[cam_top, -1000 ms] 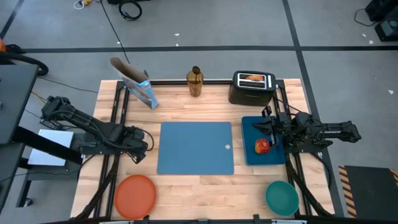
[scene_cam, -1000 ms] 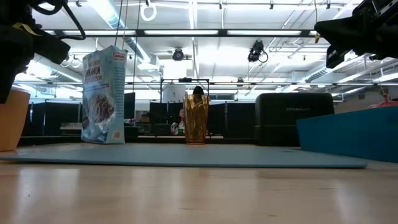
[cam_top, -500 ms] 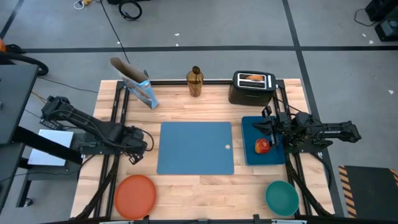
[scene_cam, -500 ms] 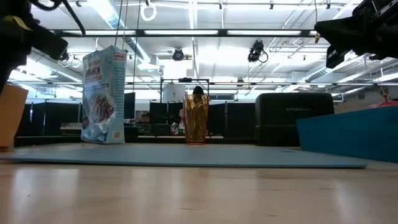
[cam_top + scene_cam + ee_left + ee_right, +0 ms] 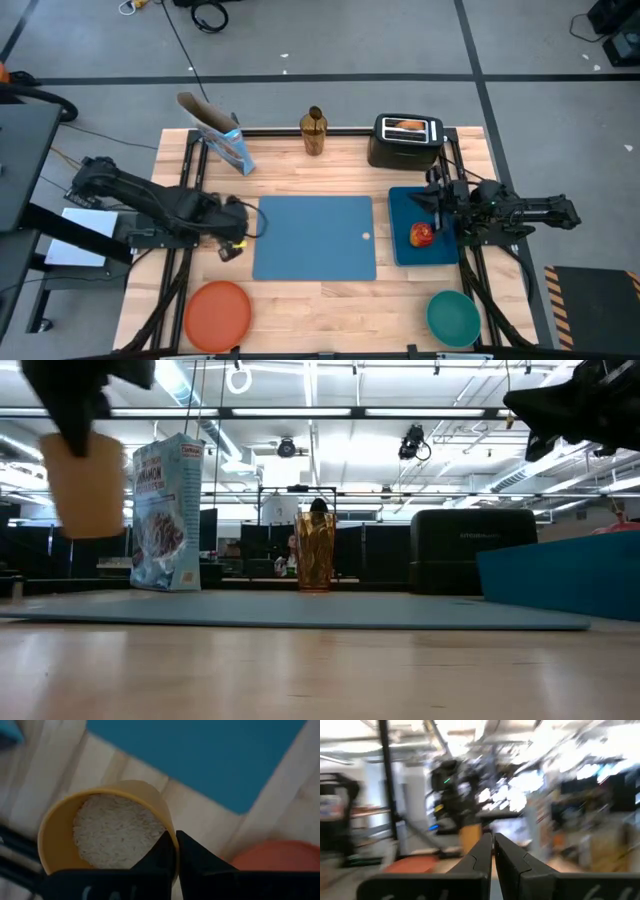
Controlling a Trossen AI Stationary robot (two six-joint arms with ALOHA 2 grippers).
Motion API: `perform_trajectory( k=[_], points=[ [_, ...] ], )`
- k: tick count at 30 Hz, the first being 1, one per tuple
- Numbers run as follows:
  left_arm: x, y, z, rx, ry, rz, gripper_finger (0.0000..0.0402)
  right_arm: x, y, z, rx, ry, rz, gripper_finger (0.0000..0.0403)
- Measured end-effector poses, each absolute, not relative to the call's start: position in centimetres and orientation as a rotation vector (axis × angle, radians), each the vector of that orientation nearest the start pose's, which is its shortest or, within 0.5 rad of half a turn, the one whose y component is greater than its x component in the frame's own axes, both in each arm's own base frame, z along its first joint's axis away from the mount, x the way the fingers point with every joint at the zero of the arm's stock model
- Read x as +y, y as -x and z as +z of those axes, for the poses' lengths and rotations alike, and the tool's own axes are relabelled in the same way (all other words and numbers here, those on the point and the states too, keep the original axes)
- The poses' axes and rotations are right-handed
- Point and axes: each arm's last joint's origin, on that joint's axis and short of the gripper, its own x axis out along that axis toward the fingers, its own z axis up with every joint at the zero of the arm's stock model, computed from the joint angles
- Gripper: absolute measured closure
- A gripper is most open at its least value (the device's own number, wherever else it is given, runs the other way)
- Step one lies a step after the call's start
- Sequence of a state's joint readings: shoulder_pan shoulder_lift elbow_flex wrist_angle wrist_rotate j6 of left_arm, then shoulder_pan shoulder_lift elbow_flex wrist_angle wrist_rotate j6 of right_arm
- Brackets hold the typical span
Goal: Arrange a breakfast setting
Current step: Put the yellow cup on the light blue mat
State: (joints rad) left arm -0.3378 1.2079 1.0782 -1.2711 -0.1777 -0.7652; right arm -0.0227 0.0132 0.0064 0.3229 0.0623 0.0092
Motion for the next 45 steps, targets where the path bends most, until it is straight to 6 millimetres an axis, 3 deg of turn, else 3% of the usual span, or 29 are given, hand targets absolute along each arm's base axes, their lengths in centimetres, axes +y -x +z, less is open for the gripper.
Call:
perform_trajectory(
  k=[10,15,20,26,33,39,45],
  points=[
    [-5.5,-27.3,26.7,1.316,0.008,0.157,0.0388,-0.5,-8.8,20.7,-0.441,0.021,-0.141,0.0375],
    [-5.2,-29.2,25.2,1.320,-0.097,0.065,0.0388,-0.4,-8.8,20.8,-0.460,-0.115,-0.083,0.0375],
    [-5.5,-29.9,25.1,1.279,-0.119,-0.081,0.0387,-0.2,-9.4,21.3,-0.502,-0.274,-0.043,0.0375],
    [-4.9,-30.4,24.2,1.307,-0.148,-0.127,0.0386,0.9,-13.3,21.5,-0.282,-0.258,-0.165,0.0375],
    [-5.2,-31.0,23.2,1.327,-0.213,-0.186,0.0385,3.8,-20.2,23.2,-0.094,-0.126,-0.102,0.0375],
    [-5.8,-30.9,23.0,1.339,-0.219,-0.195,0.0385,5.3,-24.6,21.7,0.040,-0.021,-0.065,0.0375],
    [-5.8,-30.8,22.7,1.356,-0.209,-0.184,0.0384,5.8,-26.8,20.1,0.118,0.017,-0.071,0.0375]
  ],
)
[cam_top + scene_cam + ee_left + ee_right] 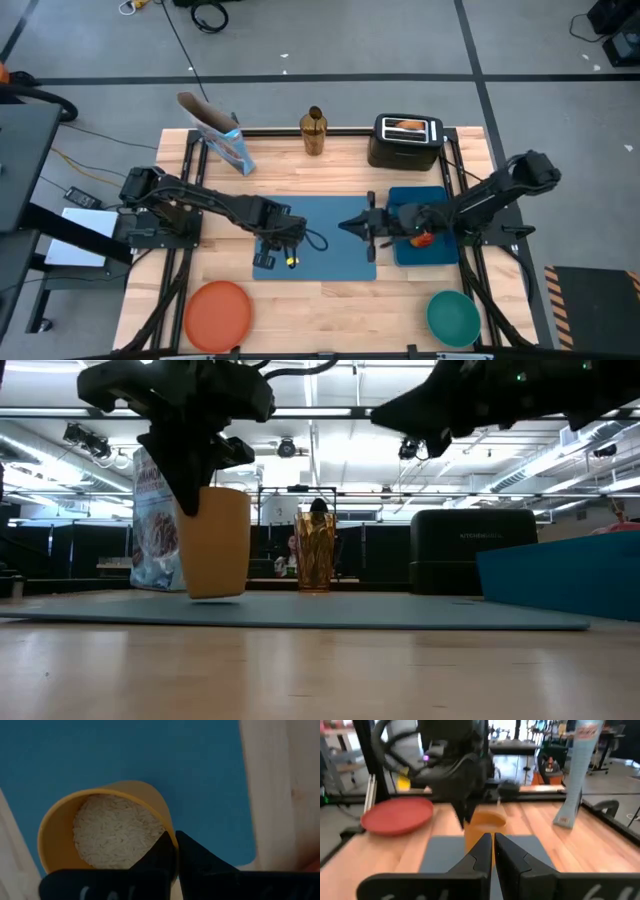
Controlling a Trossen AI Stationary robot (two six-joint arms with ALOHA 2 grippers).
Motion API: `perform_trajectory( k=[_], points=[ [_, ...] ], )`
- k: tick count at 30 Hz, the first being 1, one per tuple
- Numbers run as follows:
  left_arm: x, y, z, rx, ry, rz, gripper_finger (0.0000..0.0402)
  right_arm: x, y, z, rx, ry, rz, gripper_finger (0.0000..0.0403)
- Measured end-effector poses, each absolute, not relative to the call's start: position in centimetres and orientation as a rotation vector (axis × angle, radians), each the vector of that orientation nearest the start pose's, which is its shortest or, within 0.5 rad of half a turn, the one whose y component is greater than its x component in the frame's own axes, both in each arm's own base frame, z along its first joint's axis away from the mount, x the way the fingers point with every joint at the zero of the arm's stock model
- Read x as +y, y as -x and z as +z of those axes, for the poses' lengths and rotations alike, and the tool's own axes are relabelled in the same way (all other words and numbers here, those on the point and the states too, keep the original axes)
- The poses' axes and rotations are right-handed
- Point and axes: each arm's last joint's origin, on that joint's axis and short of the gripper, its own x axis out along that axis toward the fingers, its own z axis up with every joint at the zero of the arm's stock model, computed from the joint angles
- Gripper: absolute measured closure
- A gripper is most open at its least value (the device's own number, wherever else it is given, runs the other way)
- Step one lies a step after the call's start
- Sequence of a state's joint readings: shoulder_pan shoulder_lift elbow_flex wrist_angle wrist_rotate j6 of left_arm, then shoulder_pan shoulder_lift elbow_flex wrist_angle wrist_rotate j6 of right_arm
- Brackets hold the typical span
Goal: Arrange a breakfast setting
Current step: Put the yellow cup on the light blue mat
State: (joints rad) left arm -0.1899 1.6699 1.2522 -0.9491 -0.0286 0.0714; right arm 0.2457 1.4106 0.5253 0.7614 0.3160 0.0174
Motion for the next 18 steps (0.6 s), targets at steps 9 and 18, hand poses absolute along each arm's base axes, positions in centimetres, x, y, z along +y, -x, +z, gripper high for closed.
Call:
perform_trajectory(
  k=[9,18],
  points=[
    [-5.9,-30.9,22.7,1.344,-0.189,-0.171,0.0366,5.6,-28.7,16.7,0.219,-0.081,-0.109,0.0325],
    [-5.9,-31.0,22.8,1.341,-0.181,-0.163,0.0289,6.4,-32.1,15.4,0.267,-0.049,-0.084,0.0176]
  ],
)
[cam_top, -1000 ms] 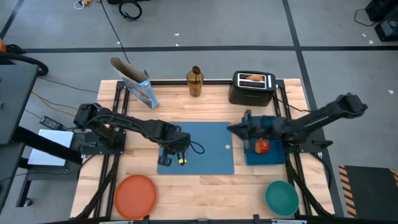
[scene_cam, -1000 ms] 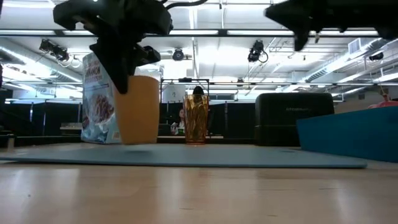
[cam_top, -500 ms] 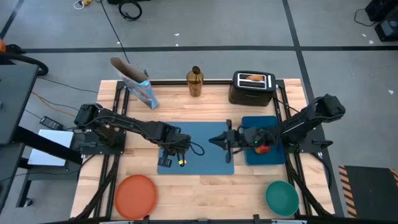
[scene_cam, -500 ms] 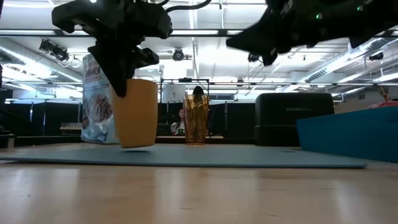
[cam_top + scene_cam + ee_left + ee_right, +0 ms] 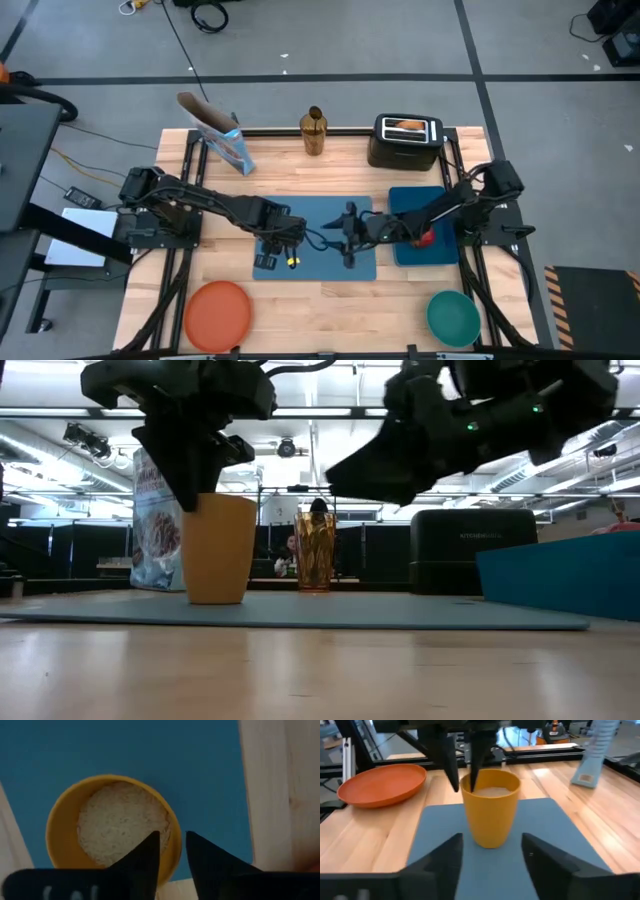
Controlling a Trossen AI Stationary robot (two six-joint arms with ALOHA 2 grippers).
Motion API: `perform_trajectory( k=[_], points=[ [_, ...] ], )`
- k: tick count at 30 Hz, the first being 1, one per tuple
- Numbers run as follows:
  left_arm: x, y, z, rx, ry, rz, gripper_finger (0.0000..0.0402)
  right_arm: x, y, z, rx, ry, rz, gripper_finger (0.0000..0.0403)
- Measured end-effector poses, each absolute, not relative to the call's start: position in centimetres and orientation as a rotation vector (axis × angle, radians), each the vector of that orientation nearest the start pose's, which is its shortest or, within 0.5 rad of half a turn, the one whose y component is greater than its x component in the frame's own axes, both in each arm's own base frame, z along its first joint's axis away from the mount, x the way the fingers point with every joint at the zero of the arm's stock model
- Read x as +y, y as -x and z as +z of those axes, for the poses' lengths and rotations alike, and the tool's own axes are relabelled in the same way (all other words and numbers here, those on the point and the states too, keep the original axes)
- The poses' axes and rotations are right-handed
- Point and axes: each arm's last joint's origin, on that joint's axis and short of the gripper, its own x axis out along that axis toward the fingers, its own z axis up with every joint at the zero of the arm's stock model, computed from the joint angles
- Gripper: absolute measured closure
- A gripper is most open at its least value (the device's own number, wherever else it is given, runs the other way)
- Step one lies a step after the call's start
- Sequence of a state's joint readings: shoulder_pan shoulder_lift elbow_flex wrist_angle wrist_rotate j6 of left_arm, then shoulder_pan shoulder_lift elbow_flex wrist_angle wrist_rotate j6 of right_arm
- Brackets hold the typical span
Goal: Arrange a breakfast setting
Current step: Put the yellow cup on the light blue mat
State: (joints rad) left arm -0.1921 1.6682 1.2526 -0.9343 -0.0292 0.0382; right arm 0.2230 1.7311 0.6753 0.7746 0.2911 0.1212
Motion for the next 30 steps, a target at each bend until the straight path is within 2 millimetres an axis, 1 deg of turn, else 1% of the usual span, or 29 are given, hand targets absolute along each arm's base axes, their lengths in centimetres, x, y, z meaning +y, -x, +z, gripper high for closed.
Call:
perform_trajectory(
  k=[3,6,9,11,13,17,20,22,24,25,27,28,30],
  points=[
    [-5.9,-30.5,23.2,1.348,-0.176,-0.159,0.0269,6.5,-33.2,14.8,0.301,-0.030,-0.091,0.0122],
    [-6.0,-29.8,24.2,1.335,-0.155,-0.145,0.0257,6.3,-34.4,14.1,0.314,-0.030,-0.105,0.0073],
    [-6.3,-28.9,25.5,1.306,-0.146,-0.148,0.0253,5.8,-35.9,13.8,0.316,-0.041,-0.086,0.0031],
    [-6.5,-28.2,26.6,1.268,-0.138,-0.153,0.0253,5.5,-36.8,13.6,0.317,-0.048,-0.066,0.0012],
    [-6.8,-27.3,27.8,1.226,-0.125,-0.157,0.0253,5.1,-37.8,13.3,0.318,-0.048,-0.052,0.0006],
    [-7.4,-25.6,30.0,1.123,-0.109,-0.167,0.0253,4.3,-38.8,13.0,0.314,-0.022,-0.051,0.0008],
    [-7.9,-24.7,31.4,1.043,-0.103,-0.175,0.0253,3.9,-39.2,13.0,0.315,-0.017,-0.056,0.0004],
    [-8.4,-24.0,32.0,1.016,-0.109,-0.179,0.0253,3.6,-39.2,13.1,0.314,-0.017,-0.049,0.0004],
    [-8.7,-23.7,32.6,0.962,-0.116,-0.177,0.0253,3.3,-39.3,13.1,0.318,-0.021,-0.038,0.0004],
    [-8.9,-23.4,32.7,0.959,-0.115,-0.164,0.0253,3.2,-39.3,13.0,0.319,-0.017,-0.030,0.0003],
    [-9.1,-23.2,32.7,0.952,-0.107,-0.083,0.0253,3.1,-39.3,12.8,0.323,-0.006,-0.027,0.0003],
    [-9.3,-22.9,32.5,0.965,-0.113,-0.040,0.0253,3.1,-39.4,12.6,0.324,-0.001,-0.027,0.0004],
    [-9.7,-22.4,31.5,0.994,-0.125,0.017,0.0253,3.1,-39.3,12.0,0.342,0.011,-0.025,0.0004]
  ],
)
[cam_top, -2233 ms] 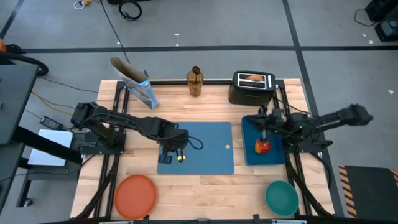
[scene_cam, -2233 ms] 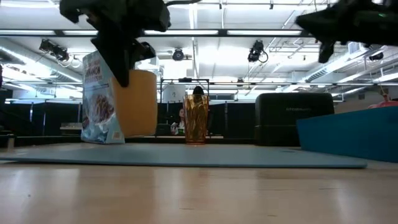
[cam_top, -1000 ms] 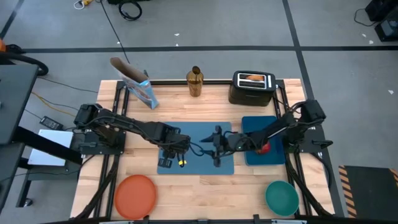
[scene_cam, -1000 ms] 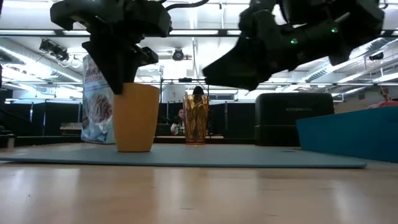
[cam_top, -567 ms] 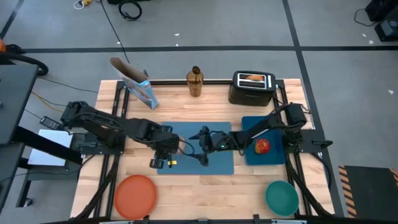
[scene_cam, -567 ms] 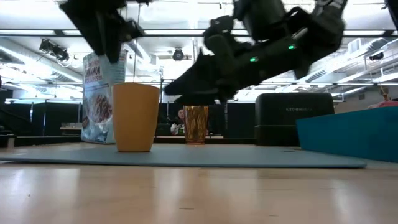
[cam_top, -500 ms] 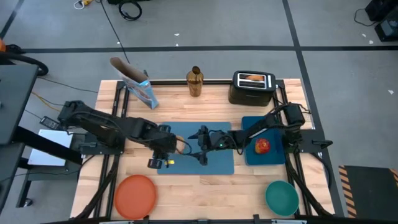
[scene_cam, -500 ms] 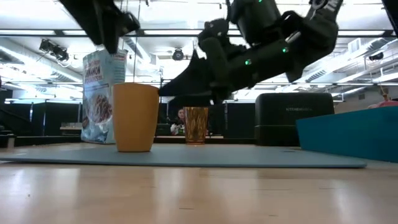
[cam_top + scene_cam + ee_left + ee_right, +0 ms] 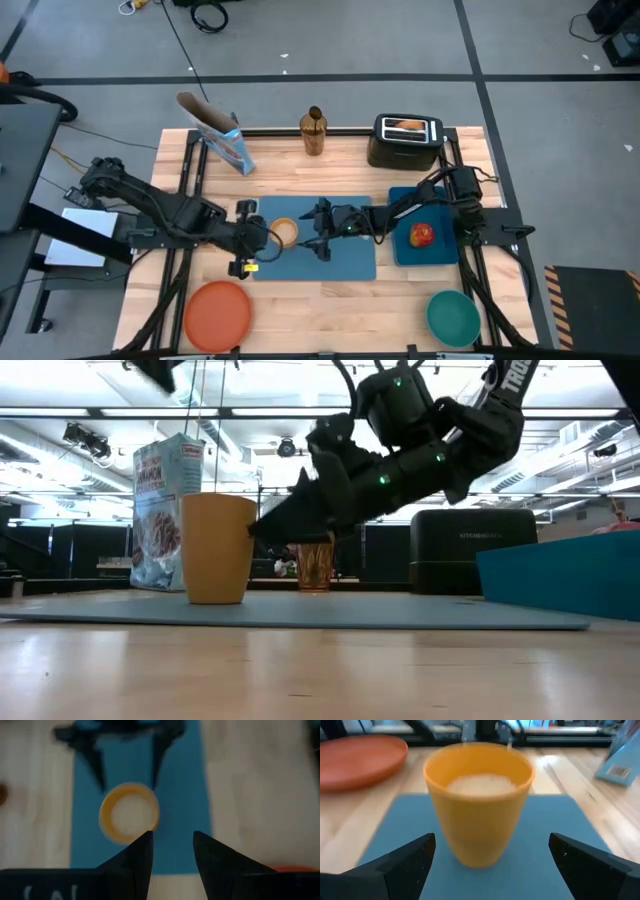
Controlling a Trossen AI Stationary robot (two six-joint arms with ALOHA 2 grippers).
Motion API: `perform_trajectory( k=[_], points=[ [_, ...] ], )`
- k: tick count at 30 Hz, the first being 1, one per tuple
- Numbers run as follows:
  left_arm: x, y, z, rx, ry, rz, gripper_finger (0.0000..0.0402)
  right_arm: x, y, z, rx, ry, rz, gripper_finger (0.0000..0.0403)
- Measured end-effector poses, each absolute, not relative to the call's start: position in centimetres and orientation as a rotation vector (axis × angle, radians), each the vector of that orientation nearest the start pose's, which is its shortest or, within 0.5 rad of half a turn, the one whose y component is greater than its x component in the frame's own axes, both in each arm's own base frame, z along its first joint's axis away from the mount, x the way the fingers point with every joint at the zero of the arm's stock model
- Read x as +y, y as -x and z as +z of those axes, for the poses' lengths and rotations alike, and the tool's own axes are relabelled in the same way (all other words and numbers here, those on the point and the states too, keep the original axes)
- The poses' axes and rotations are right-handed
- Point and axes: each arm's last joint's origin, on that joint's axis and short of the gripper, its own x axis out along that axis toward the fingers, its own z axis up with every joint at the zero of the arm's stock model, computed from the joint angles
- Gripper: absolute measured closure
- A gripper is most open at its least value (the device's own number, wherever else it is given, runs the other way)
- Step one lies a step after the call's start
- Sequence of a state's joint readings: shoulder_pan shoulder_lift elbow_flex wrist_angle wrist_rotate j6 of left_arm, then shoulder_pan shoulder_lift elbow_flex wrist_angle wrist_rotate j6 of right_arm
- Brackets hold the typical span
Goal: Arrange a breakfast setting
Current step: Put the yellow cup on the light blue mat
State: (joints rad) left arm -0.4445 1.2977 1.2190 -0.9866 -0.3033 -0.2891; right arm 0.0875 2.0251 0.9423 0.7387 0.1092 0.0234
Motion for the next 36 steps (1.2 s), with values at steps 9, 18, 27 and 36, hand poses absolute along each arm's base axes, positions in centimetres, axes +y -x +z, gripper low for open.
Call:
perform_trajectory(
  k=[9,18,27,36],
  points=[
    [-8.8,-19.7,23.6,1.096,0.010,0.242,0.0253,3.2,-39.9,9.9,0.290,0.006,-0.018,0.0003],
    [-7.0,-19.7,16.8,0.940,0.088,0.251,0.0203,2.8,-40.1,10.1,0.255,-0.025,-0.014,0.0003],
    [-5.9,-19.4,13.7,0.735,0.108,0.164,0.0083,2.6,-40.2,10.2,0.245,0.015,0.022,0.0003],
    [-5.3,-19.7,13.9,0.714,0.070,0.176,0.0097,2.6,-40.4,11.1,0.147,0.008,0.021,0.0003]
  ],
)
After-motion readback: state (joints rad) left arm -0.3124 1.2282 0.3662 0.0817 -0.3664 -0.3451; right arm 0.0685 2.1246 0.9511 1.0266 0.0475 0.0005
